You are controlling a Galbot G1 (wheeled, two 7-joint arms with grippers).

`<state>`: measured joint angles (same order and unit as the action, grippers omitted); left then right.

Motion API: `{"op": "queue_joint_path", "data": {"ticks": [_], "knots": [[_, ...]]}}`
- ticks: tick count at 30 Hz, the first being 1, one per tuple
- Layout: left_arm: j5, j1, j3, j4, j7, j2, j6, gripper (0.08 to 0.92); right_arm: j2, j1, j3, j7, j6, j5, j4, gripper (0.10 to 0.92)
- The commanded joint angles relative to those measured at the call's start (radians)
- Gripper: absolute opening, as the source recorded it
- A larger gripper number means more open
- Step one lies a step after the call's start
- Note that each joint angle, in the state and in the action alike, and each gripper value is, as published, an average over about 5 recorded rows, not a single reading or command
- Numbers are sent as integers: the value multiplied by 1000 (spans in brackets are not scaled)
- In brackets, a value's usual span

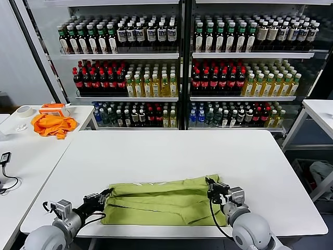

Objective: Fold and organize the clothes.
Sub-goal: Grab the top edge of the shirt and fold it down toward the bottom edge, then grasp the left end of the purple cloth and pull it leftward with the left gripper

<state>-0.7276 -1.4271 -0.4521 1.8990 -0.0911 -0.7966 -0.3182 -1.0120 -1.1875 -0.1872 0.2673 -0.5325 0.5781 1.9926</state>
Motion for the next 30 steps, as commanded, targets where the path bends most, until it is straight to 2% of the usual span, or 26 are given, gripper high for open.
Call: {"op": "queue_joint_path", "data": {"ticks": [1,8,14,19,25,30], "knots": [[13,-32,-16,17,3,-1,-8,84,2,-13,-3,-3,2,-7,-2,105],[34,-49,-18,35,13,2,-17,92,4,-37,-6,-7,-24,-5,11,126],[10,-69,-74,100,53,2,-16,233,4,-51,-31,-9,-24,-11,45,283],[-50,-81,-85,174,193,-31,-21,381,-11,-82,-61,-6,-21,-47,99,430],[-64,-93,-2,189,387,-61,-44,554,-12,-77,-94,-6,-24,-64,124,603],[-65,-67,65,187,482,-80,-51,701,-1,-59,-124,-1,-27,-60,122,741]]}}
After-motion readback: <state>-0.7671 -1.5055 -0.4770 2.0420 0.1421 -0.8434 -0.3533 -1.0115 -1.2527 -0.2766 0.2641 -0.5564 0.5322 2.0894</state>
